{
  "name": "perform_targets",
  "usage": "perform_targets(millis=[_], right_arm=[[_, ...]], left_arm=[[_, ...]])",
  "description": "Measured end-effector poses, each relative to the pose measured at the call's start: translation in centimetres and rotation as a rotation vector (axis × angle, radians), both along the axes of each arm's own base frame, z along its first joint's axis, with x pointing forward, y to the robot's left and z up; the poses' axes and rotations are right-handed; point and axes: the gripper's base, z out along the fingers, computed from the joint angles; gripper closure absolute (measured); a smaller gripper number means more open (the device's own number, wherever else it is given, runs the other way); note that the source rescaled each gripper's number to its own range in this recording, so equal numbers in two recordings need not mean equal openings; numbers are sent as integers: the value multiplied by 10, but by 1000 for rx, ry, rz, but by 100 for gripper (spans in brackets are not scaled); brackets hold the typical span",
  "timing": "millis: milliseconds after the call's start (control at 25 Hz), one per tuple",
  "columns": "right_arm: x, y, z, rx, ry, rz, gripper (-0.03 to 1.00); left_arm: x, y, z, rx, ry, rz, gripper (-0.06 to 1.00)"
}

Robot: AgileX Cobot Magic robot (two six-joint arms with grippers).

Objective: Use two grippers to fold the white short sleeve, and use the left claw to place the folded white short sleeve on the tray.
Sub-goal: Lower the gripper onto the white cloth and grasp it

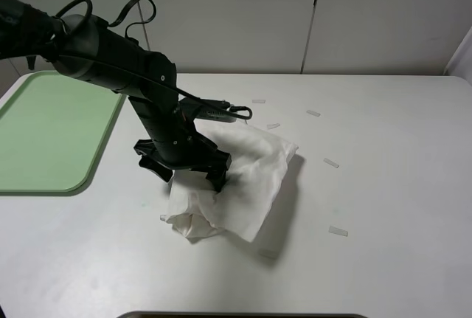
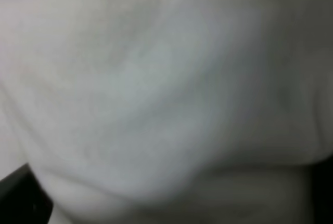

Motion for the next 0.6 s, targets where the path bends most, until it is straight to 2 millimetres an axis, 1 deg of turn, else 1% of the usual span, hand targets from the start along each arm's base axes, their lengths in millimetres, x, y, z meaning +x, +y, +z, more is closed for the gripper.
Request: perform_targets(millis=[120, 160, 200, 400, 440, 480, 520, 600], right_arm=[[0, 0, 0, 0, 0, 0, -3], [0, 0, 0, 0, 0, 0, -3], [0, 0, 0, 0, 0, 0, -3], [0, 0, 0, 0, 0, 0, -3], [0, 0, 0, 0, 0, 0, -3], [0, 0, 0, 0, 0, 0, -3], [0, 0, 0, 0, 0, 0, -3], [0, 0, 0, 0, 0, 0, -3]], left_arm=[[1, -1, -3, -9, -8, 9, -2], [2, -1, -3, -14, -14, 12, 3], [2, -1, -3, -14, -14, 12, 3], [3, -3, -3, -32, -44, 17, 37], [5, -3, -3, -32, -64, 9, 48], [5, -3, -3, -32, -64, 9, 48], [6, -3, -3, -27, -73, 1, 54], [6, -3, -3, -18, -85, -15, 59]])
